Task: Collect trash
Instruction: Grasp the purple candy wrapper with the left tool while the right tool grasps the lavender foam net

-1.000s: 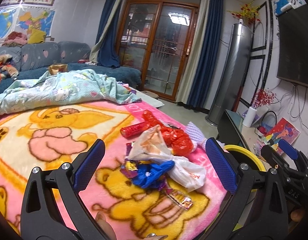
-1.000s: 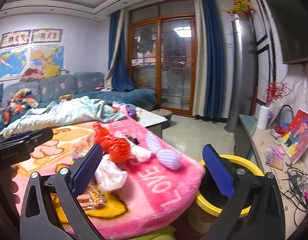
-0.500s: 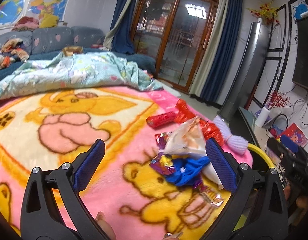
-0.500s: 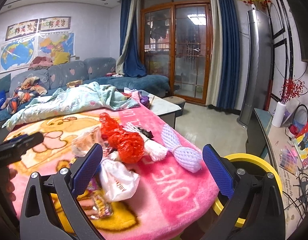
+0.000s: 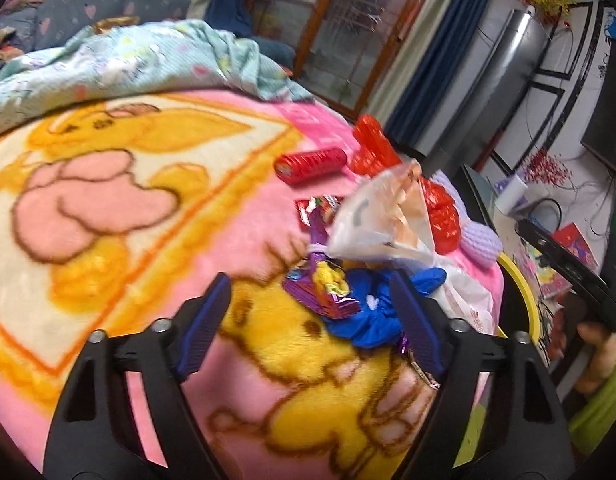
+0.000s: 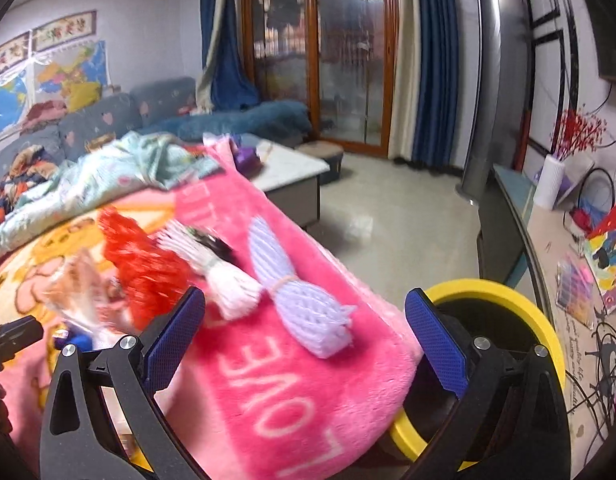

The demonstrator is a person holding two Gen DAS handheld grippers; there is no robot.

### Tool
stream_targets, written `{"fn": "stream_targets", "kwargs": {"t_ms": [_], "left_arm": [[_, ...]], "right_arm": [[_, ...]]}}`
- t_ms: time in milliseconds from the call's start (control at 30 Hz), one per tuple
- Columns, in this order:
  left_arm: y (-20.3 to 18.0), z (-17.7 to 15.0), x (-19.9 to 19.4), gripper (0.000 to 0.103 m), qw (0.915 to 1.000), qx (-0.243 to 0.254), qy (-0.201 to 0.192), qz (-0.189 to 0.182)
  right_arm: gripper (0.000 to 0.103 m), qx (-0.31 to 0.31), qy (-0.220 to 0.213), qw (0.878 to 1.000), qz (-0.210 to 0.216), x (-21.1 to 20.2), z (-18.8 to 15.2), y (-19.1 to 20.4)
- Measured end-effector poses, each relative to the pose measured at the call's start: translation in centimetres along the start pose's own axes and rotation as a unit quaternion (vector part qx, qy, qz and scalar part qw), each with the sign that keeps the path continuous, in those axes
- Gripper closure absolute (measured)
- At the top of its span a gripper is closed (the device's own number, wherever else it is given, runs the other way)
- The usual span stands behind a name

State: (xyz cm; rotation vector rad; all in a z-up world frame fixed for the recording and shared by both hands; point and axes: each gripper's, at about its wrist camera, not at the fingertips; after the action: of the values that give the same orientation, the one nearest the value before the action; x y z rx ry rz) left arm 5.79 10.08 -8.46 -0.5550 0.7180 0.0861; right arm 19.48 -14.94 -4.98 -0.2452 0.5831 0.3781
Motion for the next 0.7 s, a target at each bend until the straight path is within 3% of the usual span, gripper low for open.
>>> {"fn": "stream_targets", "kwargs": {"t_ms": [367,500,600,700], "left_arm": [[0.5,0.4,3.1,0.067,0.9978,-0.016,0.063,-0.011],[0.6,0.2,3.1,0.079,0.9973,-0.016,0.068,-0.022],[0.5,0.2,3.1,0.082,0.9971,-0.015,0.069,-0.029],[0.7,0.1,3.0,0.086,0.9971,-0.018,0.067,-0.031]], "right_arm": [[0.007,-0.033,0.068,0.997,0.022,6.4,-0.4,-0.5],[0.040,-0.009,0.096,0.994,0.053,8.1,-1.1,-0.5],[0.059,0.003,0.114,0.991,0.073,8.5,-2.0,-0.4],[0.067,-0.002,0.109,0.991,0.073,8.0,-2.5,-0.3]]}}
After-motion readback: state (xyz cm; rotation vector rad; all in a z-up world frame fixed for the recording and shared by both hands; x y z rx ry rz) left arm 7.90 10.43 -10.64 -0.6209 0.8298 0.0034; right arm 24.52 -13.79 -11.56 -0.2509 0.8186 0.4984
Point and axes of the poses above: each gripper's, at about its wrist camera, not at the fingertips, and x roughly the way its jaws point, y to its left, z to its top, and after that the axes turned 10 degrees about -x, right-handed
